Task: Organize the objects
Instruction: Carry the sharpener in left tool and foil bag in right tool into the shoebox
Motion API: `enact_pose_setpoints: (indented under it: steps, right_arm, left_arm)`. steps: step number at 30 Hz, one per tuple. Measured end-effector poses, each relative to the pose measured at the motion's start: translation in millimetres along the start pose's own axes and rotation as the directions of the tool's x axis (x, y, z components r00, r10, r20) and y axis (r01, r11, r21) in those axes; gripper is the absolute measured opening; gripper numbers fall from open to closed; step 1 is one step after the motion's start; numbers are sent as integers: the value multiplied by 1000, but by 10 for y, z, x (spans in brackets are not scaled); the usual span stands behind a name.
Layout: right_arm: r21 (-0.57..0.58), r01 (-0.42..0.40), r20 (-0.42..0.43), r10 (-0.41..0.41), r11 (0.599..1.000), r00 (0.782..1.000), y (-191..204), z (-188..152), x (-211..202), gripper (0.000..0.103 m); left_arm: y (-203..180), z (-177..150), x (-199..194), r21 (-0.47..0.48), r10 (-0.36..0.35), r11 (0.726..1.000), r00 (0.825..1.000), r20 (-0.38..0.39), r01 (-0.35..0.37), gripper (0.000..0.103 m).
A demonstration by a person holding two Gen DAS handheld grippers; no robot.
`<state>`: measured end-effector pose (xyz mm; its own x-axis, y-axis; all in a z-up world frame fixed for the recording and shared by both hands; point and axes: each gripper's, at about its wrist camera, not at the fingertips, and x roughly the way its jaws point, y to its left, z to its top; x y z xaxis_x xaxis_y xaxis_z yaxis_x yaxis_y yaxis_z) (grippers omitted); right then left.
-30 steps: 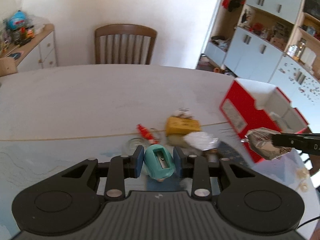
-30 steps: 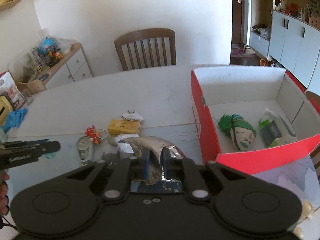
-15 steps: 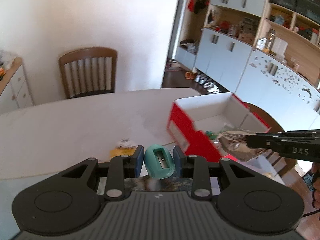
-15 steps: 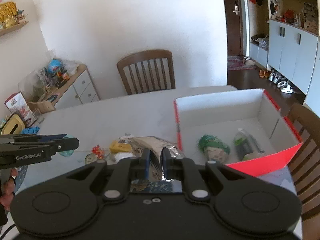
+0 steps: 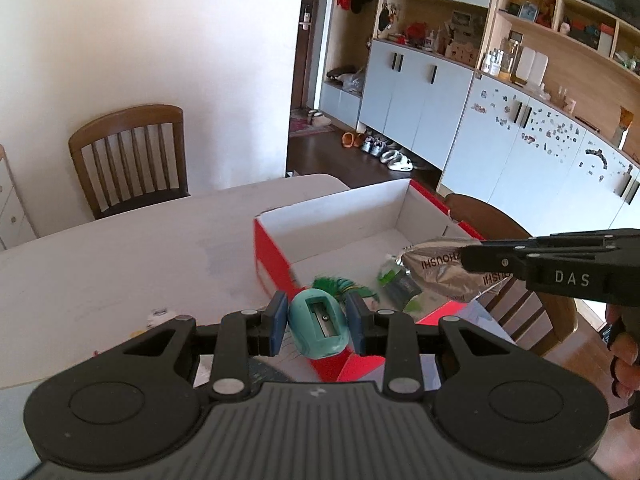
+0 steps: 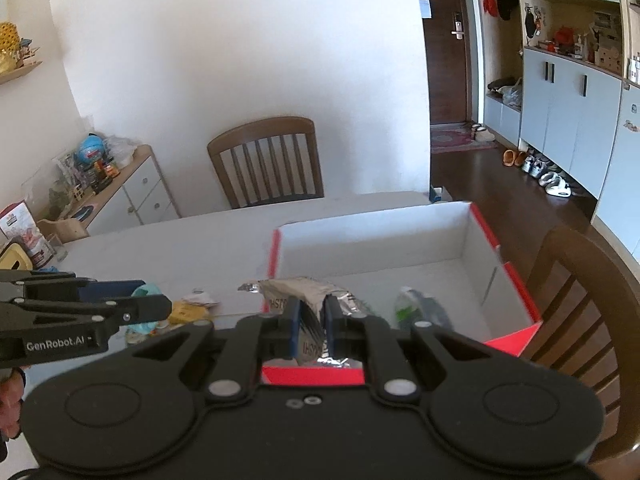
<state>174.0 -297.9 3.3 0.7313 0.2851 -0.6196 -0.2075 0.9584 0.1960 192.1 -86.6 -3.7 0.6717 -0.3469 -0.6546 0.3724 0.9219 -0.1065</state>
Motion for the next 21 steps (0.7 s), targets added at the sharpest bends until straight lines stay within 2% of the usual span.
enact_pose_setpoints:
  steps: [8, 14, 21]
  right_arm:
    - [-1, 16, 7, -16, 1000, 1000, -485, 171, 136, 11]
    - [0, 29, -11, -29, 1000, 1000, -779, 240, 396, 11]
    - [19, 16, -45, -15, 1000, 999, -1005, 233, 749, 11]
  left_arm:
    - [-227, 226, 458, -8, 19, 1000, 999, -26, -19, 31]
    - [-343, 355, 844, -8, 56, 998, 997, -57, -57, 31]
    - [-509, 383, 1260, -8, 66, 998, 994, -91, -67, 31]
